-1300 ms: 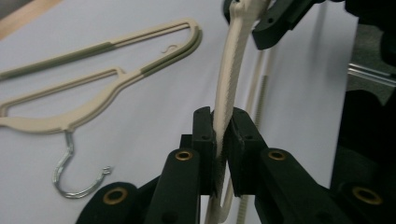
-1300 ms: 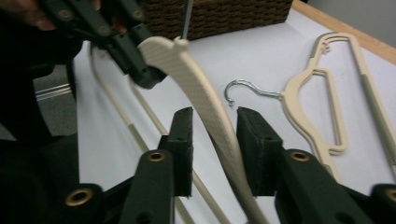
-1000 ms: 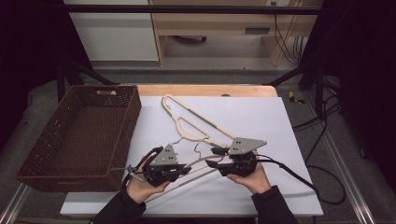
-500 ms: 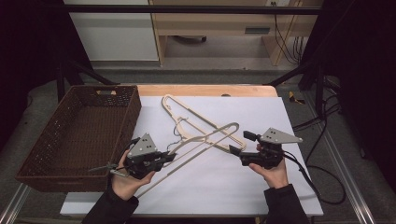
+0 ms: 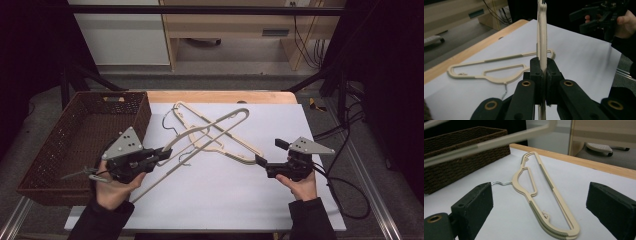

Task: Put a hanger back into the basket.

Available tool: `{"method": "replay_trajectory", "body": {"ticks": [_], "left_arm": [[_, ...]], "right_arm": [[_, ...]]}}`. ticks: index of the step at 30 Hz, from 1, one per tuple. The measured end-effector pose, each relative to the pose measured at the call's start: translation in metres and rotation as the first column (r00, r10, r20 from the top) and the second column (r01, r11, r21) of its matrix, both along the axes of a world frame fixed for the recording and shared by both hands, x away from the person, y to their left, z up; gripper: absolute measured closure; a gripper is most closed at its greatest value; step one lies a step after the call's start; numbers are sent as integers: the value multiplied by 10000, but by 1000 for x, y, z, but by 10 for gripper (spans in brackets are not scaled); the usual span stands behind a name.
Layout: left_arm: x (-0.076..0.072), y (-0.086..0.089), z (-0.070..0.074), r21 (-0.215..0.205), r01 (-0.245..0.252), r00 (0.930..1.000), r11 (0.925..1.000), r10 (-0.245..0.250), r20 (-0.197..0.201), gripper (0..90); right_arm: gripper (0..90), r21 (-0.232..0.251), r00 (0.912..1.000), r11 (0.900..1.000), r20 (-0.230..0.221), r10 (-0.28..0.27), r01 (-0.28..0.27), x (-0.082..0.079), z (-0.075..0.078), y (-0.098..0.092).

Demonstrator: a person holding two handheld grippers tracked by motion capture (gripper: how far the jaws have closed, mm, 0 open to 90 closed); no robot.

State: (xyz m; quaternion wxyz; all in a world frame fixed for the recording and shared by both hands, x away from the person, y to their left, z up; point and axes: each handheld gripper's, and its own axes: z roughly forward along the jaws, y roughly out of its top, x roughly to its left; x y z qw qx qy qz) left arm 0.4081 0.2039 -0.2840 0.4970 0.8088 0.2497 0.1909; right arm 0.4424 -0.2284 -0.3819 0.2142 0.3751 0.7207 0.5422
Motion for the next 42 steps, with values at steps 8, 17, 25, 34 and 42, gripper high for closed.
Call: {"method": "replay_trajectory", "body": {"ticks": [8, 17, 25, 34, 42], "left_arm": [[13, 33, 27, -371, -52, 9999, 9993, 56, 102, 864], [40, 73, 30, -417, -618, 9978, 9972, 607, -285, 864], [60, 119, 23, -522, -1292, 9909, 9902, 1269, -439, 864], [70, 158, 13, -647, -1767, 9834, 9821, 1735, -529, 864], [78, 183, 5, -271, -2356, 9704, 9715, 2336, -615, 864]], "right_arm": [[63, 81, 9994, 9994, -1, -342, 342, -5, 0, -12], [53, -19, 9978, 9978, 89, -664, 664, -7, -1, -17], [50, 28, 9966, 9966, 75, -822, 821, -9, -4, -23], [49, 72, 9965, 9966, 152, -826, 825, -10, -5, -24], [48, 72, 9967, 9967, 132, -804, 803, -9, -6, -24]]}}
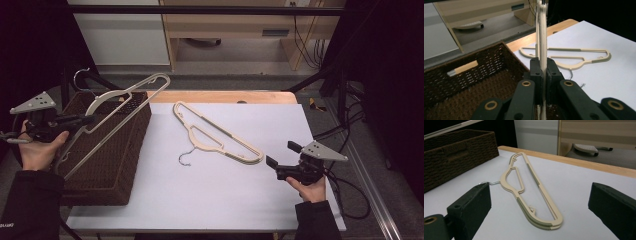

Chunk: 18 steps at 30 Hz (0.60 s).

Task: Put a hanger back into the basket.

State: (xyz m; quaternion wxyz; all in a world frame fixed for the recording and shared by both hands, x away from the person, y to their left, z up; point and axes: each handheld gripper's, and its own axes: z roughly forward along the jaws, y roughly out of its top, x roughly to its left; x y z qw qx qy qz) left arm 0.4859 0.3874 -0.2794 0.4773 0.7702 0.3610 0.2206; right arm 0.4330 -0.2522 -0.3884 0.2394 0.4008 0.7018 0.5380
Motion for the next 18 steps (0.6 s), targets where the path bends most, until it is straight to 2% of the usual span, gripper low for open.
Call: {"method": "replay_trajectory", "body": {"ticks": [6, 9, 14, 18], "left_arm": [[5, 15, -8, 128, 75, 9998, 9999, -72, -191, 864], [6, 25, -12, 229, -94, 9996, 9997, 100, -283, 864], [5, 43, -19, 7, -348, 9987, 9994, 348, -371, 864], [3, 52, -24, 220, -648, 9964, 9977, 659, -532, 864]], "right_arm": [[49, 21, 10000, 10000, -12, -54, 54, 0, 0, -1], [49, 38, 10000, 10000, -47, -47, 47, 0, 0, -1], [48, 6, 10000, 10000, -73, -24, 24, 1, -1, 0], [48, -21, 10000, 10000, -58, -8, 8, 1, -2, -1]]}}
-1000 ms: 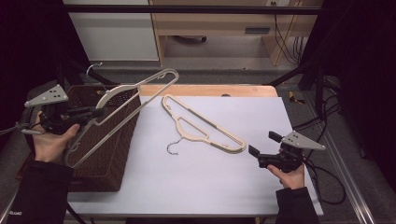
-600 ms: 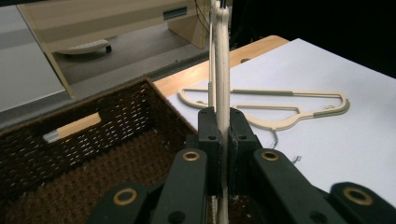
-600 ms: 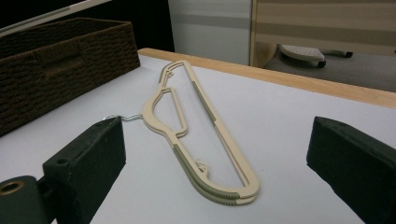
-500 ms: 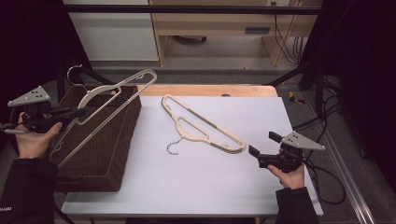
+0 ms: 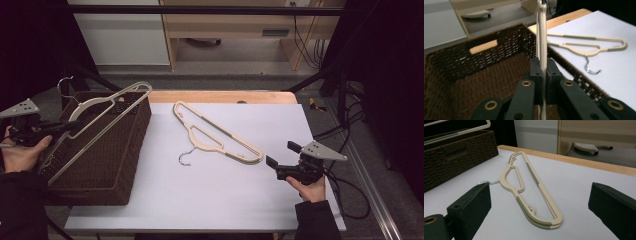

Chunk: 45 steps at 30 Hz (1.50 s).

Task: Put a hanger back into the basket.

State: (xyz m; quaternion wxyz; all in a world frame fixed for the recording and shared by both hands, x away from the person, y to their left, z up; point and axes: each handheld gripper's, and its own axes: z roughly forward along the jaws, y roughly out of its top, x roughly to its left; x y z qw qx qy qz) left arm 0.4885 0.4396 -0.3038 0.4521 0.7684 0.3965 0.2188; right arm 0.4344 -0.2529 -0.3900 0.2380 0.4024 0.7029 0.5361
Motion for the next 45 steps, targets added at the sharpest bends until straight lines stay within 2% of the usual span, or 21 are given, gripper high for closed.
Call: {"method": "replay_trajectory", "body": {"ticks": [5, 15, 17, 20, 24, 28, 33, 35, 38, 40, 42, 43, 45], "left_arm": [[1, 7, -8, 70, -258, 9995, 9996, 259, -189, 864], [2, 12, -18, 344, -443, 9975, 9984, 461, -544, 864], [1, 14, -20, 332, -552, 9966, 9979, 571, -593, 864], [3, 15, -26, 571, -788, 9935, 9953, 831, -783, 864], [8, 11, -35, 591, -811, 9899, 9950, 873, -1118, 864], [15, 4, -48, 981, -940, 9816, 9907, 1086, -1570, 864], [20, 1, -61, 1174, -1221, 9709, 9856, 1432, -1921, 862], [21, 0, -66, 1398, -1318, 9651, 9814, 1592, -2078, 861], [21, 4, -71, 1313, -1521, 9599, 9796, 1781, -2163, 856], [21, 6, -75, 1454, -1805, 9525, 9728, 2098, -2209, 851], [22, 8, -77, 1463, -1993, 9453, 9690, 2295, -2320, 846], [23, 8, -78, 1653, -2138, 9393, 9628, 2491, -2358, 844], [23, 9, -78, 1592, -2282, 9333, 9605, 2624, -2453, 839]], "right_arm": [[48, -4, 10000, 10000, -29, -41, 41, 0, -1, 1], [48, -18, 10000, 10000, -14, -5, 5, 0, 0, -1], [48, -19, 10000, 10000, -16, -34, 34, 0, 0, 0], [48, -31, 10000, 10000, -48, -39, 39, 0, -1, 0], [48, -29, 10000, 10000, -44, -37, 37, 0, -1, 0], [48, -35, 10000, 10000, -49, -26, 26, 0, -1, 0], [48, -45, 10000, 10000, -55, -41, 40, 0, -1, 1], [48, -48, 10000, 10000, -57, -41, 41, 0, -1, 1], [48, -57, 10000, 10000, -59, -40, 39, 0, -1, 1], [48, -47, 10000, 10000, -60, -38, 38, 0, -2, 1], [48, -43, 10000, 10000, -70, -31, 31, 0, -2, 1], [48, -30, 10000, 10000, -89, -25, 25, 0, -2, 1], [48, -59, 10000, 10000, -90, -35, 34, 0, -2, 1]]}}
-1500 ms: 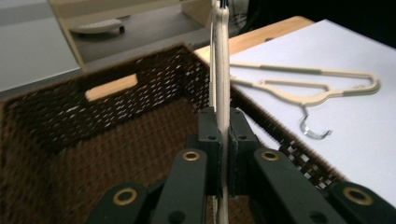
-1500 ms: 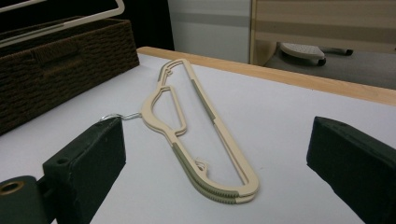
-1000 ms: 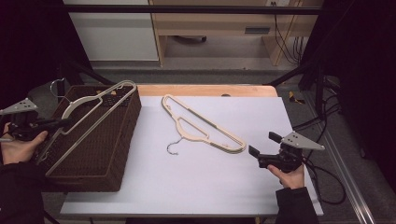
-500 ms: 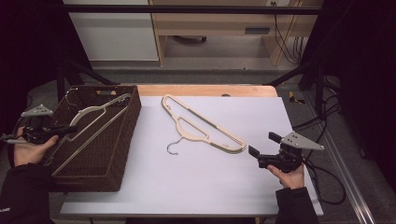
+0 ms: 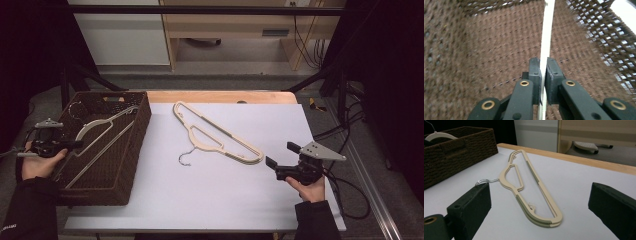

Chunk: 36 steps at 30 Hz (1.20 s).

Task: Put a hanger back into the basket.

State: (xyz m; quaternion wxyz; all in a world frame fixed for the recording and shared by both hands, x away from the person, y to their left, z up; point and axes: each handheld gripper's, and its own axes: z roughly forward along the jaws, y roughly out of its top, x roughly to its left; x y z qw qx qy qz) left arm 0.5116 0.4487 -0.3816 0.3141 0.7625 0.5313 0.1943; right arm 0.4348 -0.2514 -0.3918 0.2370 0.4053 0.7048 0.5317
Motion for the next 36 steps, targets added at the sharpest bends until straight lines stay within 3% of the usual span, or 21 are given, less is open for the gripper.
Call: {"method": "replay_trajectory", "body": {"ticks": [4, 10, 18, 29, 36], "left_arm": [[1, 4, -1, 329, -537, 9984, 9980, 542, -153, 819], [1, 11, -8, 296, -1329, 9898, 9907, 1343, -485, 742], [6, 10, -14, 976, -1541, 9801, 9832, 1646, -1107, 592], [11, 9, -22, 1430, -1589, 9688, 9769, 1822, -1680, 455], [9, 8, -20, 1192, -1637, 9699, 9793, 1818, -1618, 418]], "right_arm": [[48, 25, 10000, 10000, 21, 4, -4, 0, 0, 0], [48, -1, 10000, 10000, 9, 29, -29, 0, 0, 0], [48, -19, 10000, 10000, 6, 27, -27, 0, 0, 0], [48, -15, 10000, 10000, -12, 45, -45, 0, 0, 1], [47, -16, 10000, 10000, 44, 76, -76, -1, 0, 0]]}}
